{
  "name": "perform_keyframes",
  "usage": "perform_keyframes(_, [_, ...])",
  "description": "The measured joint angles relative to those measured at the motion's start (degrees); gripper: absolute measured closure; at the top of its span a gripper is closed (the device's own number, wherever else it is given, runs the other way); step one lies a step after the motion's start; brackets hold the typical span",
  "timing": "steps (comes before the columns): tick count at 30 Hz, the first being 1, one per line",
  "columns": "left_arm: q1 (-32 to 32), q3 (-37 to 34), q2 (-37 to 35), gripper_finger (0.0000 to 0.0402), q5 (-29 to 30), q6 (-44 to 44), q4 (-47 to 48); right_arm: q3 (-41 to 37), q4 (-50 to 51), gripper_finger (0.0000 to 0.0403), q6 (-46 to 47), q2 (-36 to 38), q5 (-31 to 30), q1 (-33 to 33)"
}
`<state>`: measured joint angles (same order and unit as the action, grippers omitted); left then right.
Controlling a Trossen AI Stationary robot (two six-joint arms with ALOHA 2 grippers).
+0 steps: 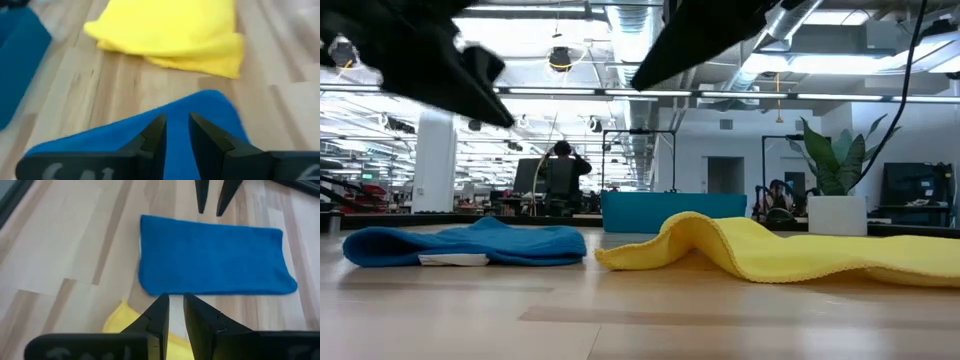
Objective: Roll microfiber towels into tight, uniform cylinder then place into a basket
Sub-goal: Roll the blue microfiber cloth
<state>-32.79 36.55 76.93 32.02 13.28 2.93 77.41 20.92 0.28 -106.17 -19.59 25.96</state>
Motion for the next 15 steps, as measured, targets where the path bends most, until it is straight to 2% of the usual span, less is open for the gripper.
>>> perform_keyframes(6, [-5.49, 8.28, 3.91, 0.0327, 4.69, -0.53, 6.67, -0.72, -1.51, 0.0321, -0.83, 0.00, 0.02, 1.42])
perform_keyframes(10, [-7.21, 11.96, 7.71, 0.0327, 6.32, 3.53, 12.17, -5.28, -7.30, 0.0321, -3.55, -0.06, 0.17, 1.43])
perform_keyframes(15, [-9.12, 12.79, 12.44, 0.0327, 5.87, 10.55, 15.76, -8.79, -16.51, 0.0321, -7.69, -0.09, 0.17, 1.28])
